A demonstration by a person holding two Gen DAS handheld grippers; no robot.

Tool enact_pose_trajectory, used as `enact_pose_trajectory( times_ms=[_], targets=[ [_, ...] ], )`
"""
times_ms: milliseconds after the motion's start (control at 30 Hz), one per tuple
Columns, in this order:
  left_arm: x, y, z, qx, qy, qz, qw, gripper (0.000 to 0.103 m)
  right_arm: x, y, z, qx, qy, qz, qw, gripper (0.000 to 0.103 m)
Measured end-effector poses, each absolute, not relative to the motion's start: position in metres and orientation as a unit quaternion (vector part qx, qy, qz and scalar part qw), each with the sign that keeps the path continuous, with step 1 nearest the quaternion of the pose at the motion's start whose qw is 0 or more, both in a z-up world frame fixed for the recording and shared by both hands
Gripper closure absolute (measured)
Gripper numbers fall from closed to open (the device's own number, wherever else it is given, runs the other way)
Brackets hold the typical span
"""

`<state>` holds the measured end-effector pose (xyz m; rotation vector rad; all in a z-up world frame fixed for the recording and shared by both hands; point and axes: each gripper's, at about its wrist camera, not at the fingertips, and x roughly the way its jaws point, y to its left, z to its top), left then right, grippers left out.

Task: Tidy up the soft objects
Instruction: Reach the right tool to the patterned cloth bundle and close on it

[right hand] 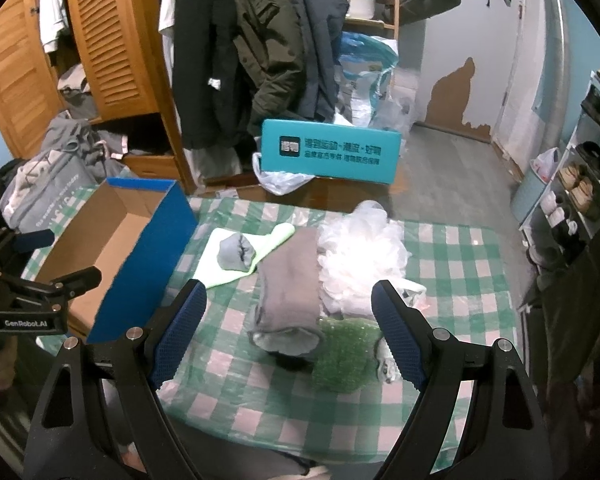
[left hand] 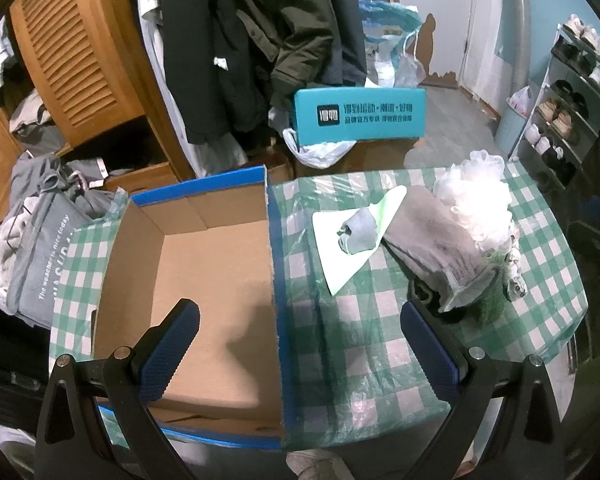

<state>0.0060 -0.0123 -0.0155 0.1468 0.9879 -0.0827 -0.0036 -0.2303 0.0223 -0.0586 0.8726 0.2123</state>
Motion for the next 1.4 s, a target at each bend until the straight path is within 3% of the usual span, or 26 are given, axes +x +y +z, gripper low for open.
enact_pose_trajectory(
  times_ms=[733, 1400],
  targets=[
    [0.046, -0.053, -0.050, 0.104, 0.522, -0.065, 0.844, 0.001, 0.014, -0.302, -0.016, 0.005, 0.475, 0.039, 0.879, 0.019],
    [0.108, -0.086, -0.101, 0.109, 0.582, -0.083, 0.801, 0.001, 0.053, -0.367, -0.086, 0.047, 0.553, -0.025, 0.832, 0.019]
  ],
)
